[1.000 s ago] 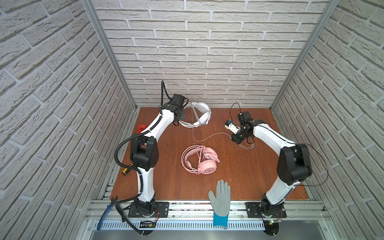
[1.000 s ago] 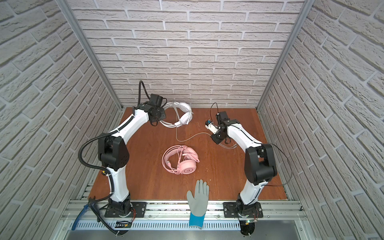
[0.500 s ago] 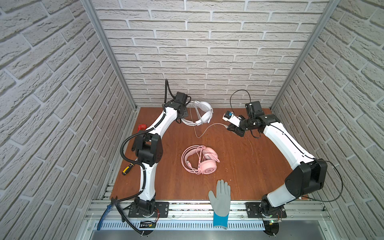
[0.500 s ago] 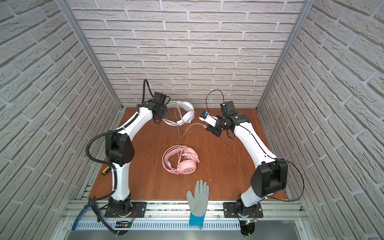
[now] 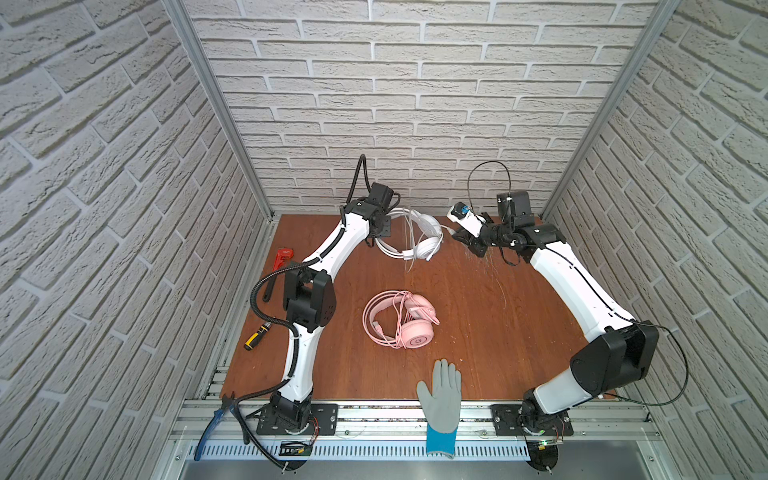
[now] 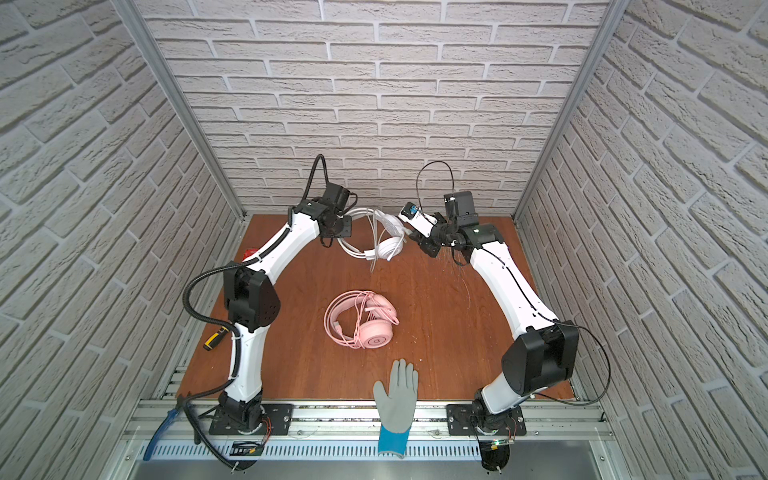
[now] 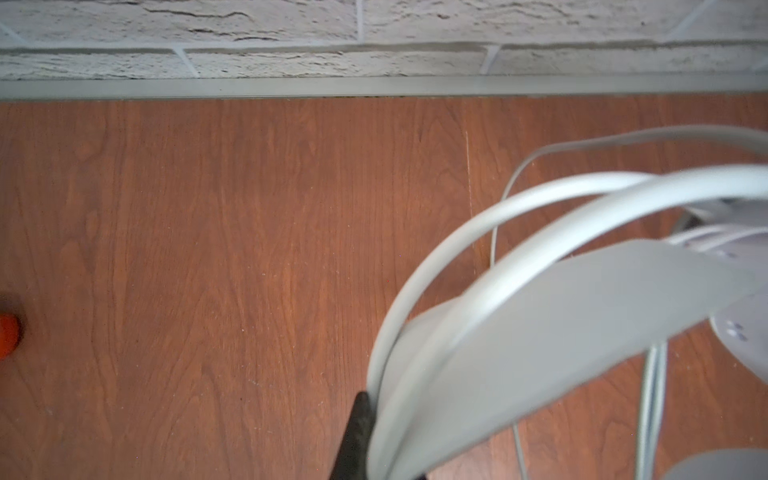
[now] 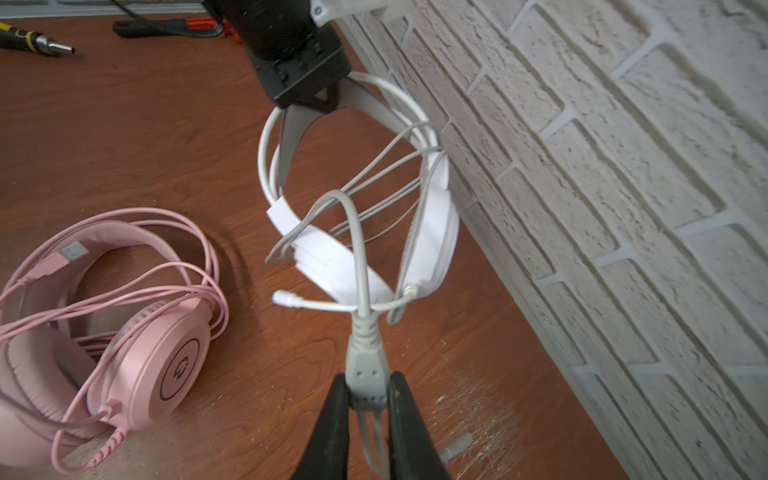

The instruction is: Wrap the headphones

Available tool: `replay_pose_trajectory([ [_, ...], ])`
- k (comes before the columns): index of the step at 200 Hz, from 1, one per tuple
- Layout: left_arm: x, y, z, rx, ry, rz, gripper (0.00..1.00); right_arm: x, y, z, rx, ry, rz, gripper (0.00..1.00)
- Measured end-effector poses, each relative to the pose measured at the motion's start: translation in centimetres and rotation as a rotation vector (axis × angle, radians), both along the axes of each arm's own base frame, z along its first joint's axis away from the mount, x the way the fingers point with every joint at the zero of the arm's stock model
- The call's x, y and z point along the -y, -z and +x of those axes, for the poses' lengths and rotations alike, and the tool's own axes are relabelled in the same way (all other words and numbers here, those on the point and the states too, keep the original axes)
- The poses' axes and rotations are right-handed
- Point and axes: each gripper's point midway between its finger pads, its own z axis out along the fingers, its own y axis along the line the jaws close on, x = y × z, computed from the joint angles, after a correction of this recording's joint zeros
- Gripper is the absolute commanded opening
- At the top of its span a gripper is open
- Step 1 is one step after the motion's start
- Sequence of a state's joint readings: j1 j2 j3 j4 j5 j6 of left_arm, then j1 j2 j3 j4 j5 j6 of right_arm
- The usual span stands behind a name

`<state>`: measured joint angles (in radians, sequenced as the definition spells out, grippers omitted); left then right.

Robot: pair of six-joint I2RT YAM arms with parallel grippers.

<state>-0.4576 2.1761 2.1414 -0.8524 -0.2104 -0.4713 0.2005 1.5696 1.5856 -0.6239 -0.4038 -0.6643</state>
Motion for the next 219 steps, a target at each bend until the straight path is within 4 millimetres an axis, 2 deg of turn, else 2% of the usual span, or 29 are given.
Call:
replay_pose_trajectory([
  [16,0.8,0.0,-0.3,-0.005,0.047,0.009,0.00,0.1,-1.8,1.2,0.044,0.035,0.021,0.05],
  [34,1.6,0.1,-0.7,-0.009,0.100,0.020,0.00,0.4,-2.9,2.8,0.072,0.092,0.047,0.05],
  [70,3.0,0.2,-1.3,-0.020,0.198,0.013,0.00,1.5,-2.2,6.3,0.050,0.223,0.085,0.06],
  [114,4.6,0.2,-2.0,-0.033,0.297,-0.017,0.00,2.5,0.8,10.3,-0.030,0.359,0.107,0.06],
  [159,5.7,0.1,-2.8,-0.031,0.365,-0.057,0.00,5.1,6.1,13.0,-0.148,0.518,0.117,0.05],
  [196,6.4,-0.5,-3.3,-0.017,0.398,-0.101,0.00,6.5,10.4,13.8,-0.245,0.594,0.109,0.05],
  [219,6.6,-1.0,-3.4,-0.008,0.408,-0.152,0.00,6.9,11.8,13.5,-0.285,0.607,0.097,0.05],
])
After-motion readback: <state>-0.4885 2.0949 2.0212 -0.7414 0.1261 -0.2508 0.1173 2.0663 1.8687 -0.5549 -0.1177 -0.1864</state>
